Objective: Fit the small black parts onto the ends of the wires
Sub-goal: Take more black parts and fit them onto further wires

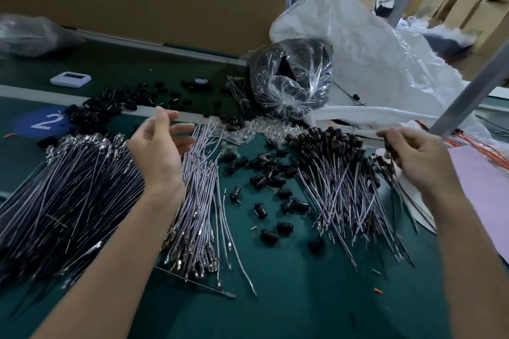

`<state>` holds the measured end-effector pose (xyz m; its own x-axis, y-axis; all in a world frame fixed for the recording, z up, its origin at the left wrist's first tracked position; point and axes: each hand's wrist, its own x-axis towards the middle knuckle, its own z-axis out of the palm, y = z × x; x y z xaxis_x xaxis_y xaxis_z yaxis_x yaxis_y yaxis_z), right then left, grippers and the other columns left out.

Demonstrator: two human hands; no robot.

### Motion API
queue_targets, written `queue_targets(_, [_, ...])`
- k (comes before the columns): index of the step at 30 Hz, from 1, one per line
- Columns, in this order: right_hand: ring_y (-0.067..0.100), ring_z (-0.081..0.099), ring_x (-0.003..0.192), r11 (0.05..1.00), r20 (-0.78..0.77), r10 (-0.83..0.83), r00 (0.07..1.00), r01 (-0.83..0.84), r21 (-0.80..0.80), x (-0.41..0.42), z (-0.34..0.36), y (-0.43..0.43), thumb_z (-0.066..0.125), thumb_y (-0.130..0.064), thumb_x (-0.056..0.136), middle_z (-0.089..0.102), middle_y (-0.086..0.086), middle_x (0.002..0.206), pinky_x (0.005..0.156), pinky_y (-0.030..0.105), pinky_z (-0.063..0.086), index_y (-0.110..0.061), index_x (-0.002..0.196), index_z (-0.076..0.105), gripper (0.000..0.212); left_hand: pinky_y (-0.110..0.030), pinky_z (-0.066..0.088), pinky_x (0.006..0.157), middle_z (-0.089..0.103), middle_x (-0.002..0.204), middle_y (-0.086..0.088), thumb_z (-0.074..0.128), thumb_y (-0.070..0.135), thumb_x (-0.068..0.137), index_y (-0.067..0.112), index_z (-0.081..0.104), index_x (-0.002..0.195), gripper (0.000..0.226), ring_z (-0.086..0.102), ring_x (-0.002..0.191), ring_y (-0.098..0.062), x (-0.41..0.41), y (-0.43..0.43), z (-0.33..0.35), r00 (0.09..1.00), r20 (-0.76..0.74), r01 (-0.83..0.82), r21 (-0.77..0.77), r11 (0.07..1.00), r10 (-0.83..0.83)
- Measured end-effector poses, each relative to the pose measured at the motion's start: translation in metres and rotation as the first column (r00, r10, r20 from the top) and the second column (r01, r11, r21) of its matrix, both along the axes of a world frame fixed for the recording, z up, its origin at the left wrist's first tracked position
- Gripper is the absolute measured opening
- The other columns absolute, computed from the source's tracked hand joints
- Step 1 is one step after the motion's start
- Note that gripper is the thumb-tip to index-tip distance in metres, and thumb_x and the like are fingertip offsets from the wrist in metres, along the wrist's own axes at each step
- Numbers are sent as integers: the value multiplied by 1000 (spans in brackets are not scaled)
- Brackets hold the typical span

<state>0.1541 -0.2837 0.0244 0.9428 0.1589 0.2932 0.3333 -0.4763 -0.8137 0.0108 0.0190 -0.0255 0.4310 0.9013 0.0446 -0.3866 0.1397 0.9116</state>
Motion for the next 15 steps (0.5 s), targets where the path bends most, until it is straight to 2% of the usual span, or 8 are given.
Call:
queue_targets(3, [30, 62, 104, 940, 50, -89, 995, 101, -326, 0, 2, 16, 47, -39, 100, 66, 17, 116, 96, 46, 46, -13, 133, 58, 43, -22, 53, 55, 72, 68, 3, 49, 29, 103, 14, 67, 93, 25, 65, 57, -12, 3, -5, 0, 999, -34, 23, 44, 999, -22])
queue_targets(5, [28, 59, 104, 901, 94, -29, 995, 67, -429, -14, 3, 38, 50, -33, 100, 58, 16, 131, 103, 45, 42, -16, 136, 55, 41, -20, 51, 52, 72, 70, 1, 50, 29, 103, 13, 67, 92, 26, 65, 56, -13, 4, -7, 0, 998, -50, 45, 68, 997, -42])
queue_targets(7, [10, 60, 83, 892, 88, 163, 983, -108, -439, -40, 4, 64, 58, -25, 96, 67, 5, 112, 90, 30, 51, -17, 117, 67, 24, -19, 50, 51, 72, 72, -1, 50, 29, 102, 14, 68, 91, 26, 64, 56, -13, 5, -10, -1, 996, -67, 68, 84, 994, -62])
queue_targets(8, [1, 59, 74, 853, 14, 290, 957, -252, -458, -58, 3, 79, 61, -24, 94, 69, -3, 97, 79, 21, 53, -21, 103, 71, 14, -18, 50, 51, 72, 71, 0, 51, 29, 102, 14, 68, 90, 26, 64, 56, -13, 6, -11, -2, 995, -75, 75, 91, 993, -69])
queue_targets(9, [-2, 60, 69, 782, -93, 412, 906, -404, -473, -74, -1, 94, 63, -25, 93, 69, -8, 86, 71, 18, 52, -24, 94, 72, 8, -18, 50, 51, 72, 71, 0, 51, 29, 102, 14, 68, 89, 27, 64, 56, -13, 6, -12, -2, 994, -81, 79, 99, 992, -71])
queue_targets(11, [5, 62, 78, 595, -234, 551, 801, -574, -563, -101, -15, 123, 65, -34, 92, 71, -5, 86, 76, 26, 52, -22, 91, 73, 14, -19, 50, 51, 72, 71, -1, 51, 30, 102, 14, 69, 88, 28, 64, 56, -14, 6, -11, -2, 994, -83, 76, 113, 991, -67])
queue_targets(13, [19, 50, 90, 435, -194, 573, 796, -497, -751, -120, -31, 146, 60, -44, 93, 68, 2, 92, 83, 35, 44, -14, 91, 67, 31, -20, 50, 51, 72, 73, -3, 50, 30, 102, 13, 69, 89, 29, 64, 57, -17, 5, -9, -1, 995, -78, 63, 114, 991, -55])
queue_targets(15, [22, 32, 90, 395, -84, 555, 827, -352, -849, -128, -41, 158, 56, -44, 94, 54, 3, 85, 82, 38, 30, -12, 83, 53, 33, -21, 50, 50, 73, 72, -3, 50, 31, 102, 12, 70, 88, 30, 64, 57, -17, 5, -7, -2, 996, -75, 50, 108, 993, -42])
